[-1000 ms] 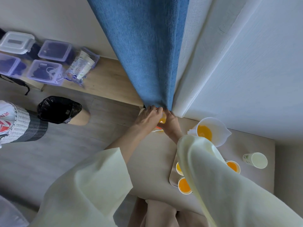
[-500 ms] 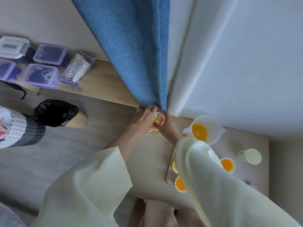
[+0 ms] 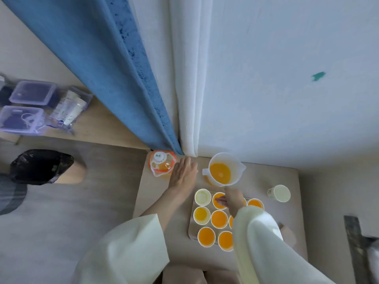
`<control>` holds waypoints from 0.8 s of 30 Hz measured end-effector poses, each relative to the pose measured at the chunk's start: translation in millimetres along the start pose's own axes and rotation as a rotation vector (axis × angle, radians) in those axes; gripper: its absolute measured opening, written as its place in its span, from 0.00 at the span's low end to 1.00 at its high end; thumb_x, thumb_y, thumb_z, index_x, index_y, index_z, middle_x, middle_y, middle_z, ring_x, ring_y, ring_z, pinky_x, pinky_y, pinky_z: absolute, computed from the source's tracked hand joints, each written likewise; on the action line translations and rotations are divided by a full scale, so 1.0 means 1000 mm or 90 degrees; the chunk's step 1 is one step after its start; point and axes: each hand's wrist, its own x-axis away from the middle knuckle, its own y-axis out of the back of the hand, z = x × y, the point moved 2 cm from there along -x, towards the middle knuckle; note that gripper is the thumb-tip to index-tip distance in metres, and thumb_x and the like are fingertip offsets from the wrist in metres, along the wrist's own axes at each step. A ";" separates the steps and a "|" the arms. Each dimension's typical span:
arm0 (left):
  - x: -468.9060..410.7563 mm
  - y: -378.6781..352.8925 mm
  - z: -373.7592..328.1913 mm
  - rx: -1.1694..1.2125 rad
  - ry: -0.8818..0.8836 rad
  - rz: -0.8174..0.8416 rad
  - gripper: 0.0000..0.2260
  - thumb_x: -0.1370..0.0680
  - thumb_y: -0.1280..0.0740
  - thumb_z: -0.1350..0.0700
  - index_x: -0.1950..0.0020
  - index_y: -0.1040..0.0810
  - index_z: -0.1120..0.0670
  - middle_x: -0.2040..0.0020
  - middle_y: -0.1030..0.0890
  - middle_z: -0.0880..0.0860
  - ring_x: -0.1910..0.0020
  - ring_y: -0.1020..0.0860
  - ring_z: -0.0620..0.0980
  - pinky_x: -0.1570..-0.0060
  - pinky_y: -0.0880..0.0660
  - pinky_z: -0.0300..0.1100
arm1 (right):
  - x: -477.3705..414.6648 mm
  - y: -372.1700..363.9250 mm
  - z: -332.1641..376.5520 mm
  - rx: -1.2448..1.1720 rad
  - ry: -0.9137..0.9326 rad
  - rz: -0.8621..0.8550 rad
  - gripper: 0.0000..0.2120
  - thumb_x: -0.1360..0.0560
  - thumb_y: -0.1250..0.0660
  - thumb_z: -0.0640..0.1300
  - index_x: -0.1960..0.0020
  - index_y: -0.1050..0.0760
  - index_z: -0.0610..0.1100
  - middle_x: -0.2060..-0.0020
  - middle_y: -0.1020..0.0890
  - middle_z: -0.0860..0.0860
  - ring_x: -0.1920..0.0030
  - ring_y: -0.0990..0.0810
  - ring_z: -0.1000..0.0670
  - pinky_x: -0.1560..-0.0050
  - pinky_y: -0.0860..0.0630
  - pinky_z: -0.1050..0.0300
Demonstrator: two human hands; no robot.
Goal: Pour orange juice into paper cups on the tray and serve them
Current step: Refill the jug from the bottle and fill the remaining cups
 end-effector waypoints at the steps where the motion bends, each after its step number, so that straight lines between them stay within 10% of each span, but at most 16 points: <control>1: 0.000 -0.008 -0.006 0.020 0.005 0.024 0.09 0.17 0.44 0.56 0.42 0.27 0.56 0.44 0.28 0.56 0.43 0.28 0.56 0.46 0.32 0.47 | -0.005 0.004 0.001 -0.021 0.001 -0.008 0.16 0.19 0.42 0.40 0.37 0.30 0.30 0.56 0.21 0.39 0.62 0.19 0.45 0.63 0.19 0.54; 12: -0.010 -0.080 -0.041 0.279 0.192 0.291 0.12 0.17 0.45 0.53 0.39 0.30 0.59 0.38 0.29 0.58 0.38 0.29 0.56 0.42 0.32 0.47 | -0.042 0.007 0.022 -0.139 0.024 -0.052 0.23 0.21 0.40 0.35 0.27 0.37 0.46 0.41 0.25 0.40 0.48 0.19 0.35 0.67 0.19 0.54; 18: -0.024 -0.085 -0.033 0.446 0.267 0.247 0.14 0.16 0.49 0.53 0.49 0.30 0.61 0.45 0.25 0.63 0.47 0.27 0.59 0.50 0.31 0.49 | -0.051 0.015 0.024 -0.072 0.040 -0.119 0.24 0.24 0.40 0.31 0.30 0.30 0.45 0.44 0.20 0.42 0.53 0.17 0.40 0.74 0.22 0.59; 24: -0.035 -0.071 -0.025 0.543 0.262 0.207 0.31 0.21 0.50 0.34 0.32 0.32 0.58 0.37 0.28 0.59 0.38 0.28 0.57 0.39 0.30 0.53 | -0.033 0.027 0.039 -0.062 0.060 -0.072 0.26 0.26 0.39 0.30 0.30 0.30 0.44 0.48 0.18 0.41 0.64 0.15 0.42 0.65 0.17 0.52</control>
